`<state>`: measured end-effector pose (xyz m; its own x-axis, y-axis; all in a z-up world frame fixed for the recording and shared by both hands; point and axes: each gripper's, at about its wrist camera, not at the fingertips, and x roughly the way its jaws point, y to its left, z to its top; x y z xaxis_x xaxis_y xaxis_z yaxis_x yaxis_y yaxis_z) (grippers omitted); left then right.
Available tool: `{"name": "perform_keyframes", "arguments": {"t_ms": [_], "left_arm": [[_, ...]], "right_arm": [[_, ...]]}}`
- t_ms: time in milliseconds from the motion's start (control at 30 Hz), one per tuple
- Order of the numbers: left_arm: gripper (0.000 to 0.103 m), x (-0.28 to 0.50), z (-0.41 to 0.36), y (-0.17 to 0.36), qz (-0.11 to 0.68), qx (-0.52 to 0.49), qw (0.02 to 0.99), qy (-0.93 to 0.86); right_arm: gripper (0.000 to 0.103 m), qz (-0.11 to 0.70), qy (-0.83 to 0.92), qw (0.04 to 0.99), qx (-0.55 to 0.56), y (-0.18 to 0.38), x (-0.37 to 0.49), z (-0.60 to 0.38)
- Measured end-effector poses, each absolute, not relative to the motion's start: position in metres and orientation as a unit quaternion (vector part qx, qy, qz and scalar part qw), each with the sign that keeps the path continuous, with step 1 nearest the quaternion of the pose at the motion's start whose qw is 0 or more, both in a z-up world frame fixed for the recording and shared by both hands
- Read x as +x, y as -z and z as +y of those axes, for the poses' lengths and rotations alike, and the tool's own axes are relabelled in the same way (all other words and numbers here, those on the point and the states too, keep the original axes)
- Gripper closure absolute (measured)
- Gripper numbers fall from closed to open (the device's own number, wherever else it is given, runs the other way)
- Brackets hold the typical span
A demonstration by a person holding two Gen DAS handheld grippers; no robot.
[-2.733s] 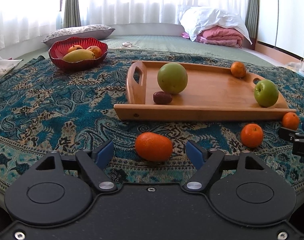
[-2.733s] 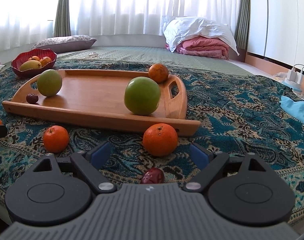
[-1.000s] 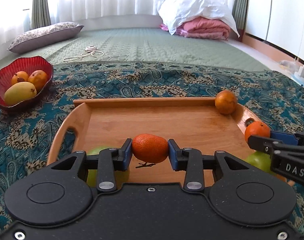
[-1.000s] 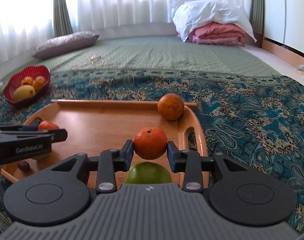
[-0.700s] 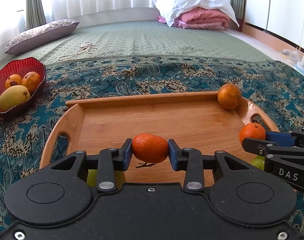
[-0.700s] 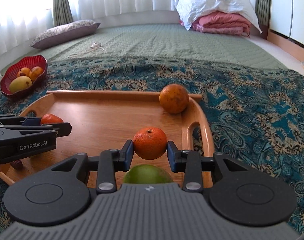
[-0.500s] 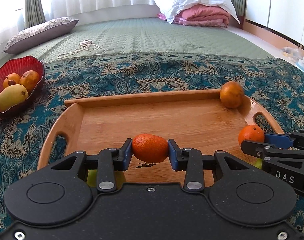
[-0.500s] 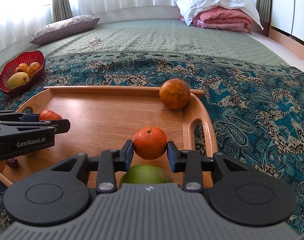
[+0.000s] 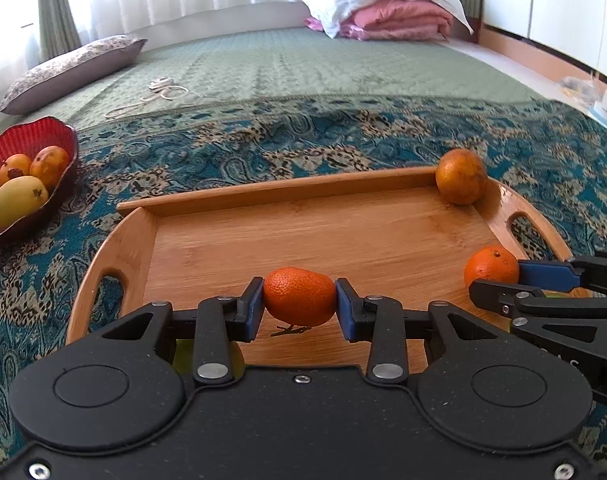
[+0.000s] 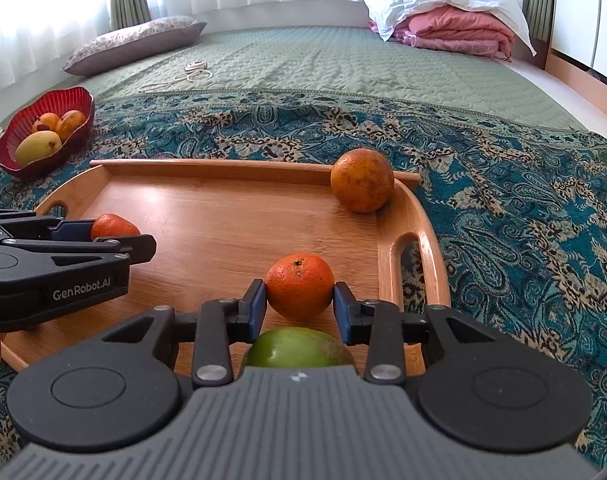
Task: Organize fruits
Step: 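Carry both held mandarins over the wooden tray with both tools, then lower the mandarins onto the tray and open both tools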
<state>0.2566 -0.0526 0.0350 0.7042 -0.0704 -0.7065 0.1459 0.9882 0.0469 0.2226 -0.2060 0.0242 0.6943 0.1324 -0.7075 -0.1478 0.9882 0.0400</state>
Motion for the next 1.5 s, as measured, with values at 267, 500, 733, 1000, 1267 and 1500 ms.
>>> {"name": "perform_keyframes", "arguments": {"t_ms": [267, 500, 733, 1000, 1267, 1500], "left_arm": [[0.068, 0.272, -0.056, -0.036, 0.408, 0.055, 0.908, 0.069], [0.068, 0.284, -0.059, -0.035, 0.432, 0.063, 0.896, 0.076], [0.067, 0.297, -0.057, -0.032, 0.454, 0.041, 0.887, 0.078], [0.067, 0.296, -0.06, -0.029, 0.456, 0.051, 0.885, 0.08], [0.066, 0.29, -0.057, -0.035, 0.45, 0.043, 0.888, 0.084], [0.047, 0.269, -0.051, -0.056, 0.414, 0.044, 0.905, 0.093]], "right_arm": [[0.062, 0.397, -0.079, 0.914, -0.032, -0.025, 0.227, -0.2], [0.062, 0.417, -0.087, 0.903, -0.054, -0.03, 0.234, -0.197], [0.062, 0.422, -0.09, 0.9, -0.064, -0.03, 0.236, -0.195], [0.061, 0.425, -0.095, 0.897, -0.071, -0.032, 0.237, -0.192], [0.049, 0.413, -0.103, 0.903, -0.052, -0.036, 0.231, -0.195], [0.039, 0.39, -0.11, 0.913, -0.048, -0.05, 0.216, -0.197]]}}
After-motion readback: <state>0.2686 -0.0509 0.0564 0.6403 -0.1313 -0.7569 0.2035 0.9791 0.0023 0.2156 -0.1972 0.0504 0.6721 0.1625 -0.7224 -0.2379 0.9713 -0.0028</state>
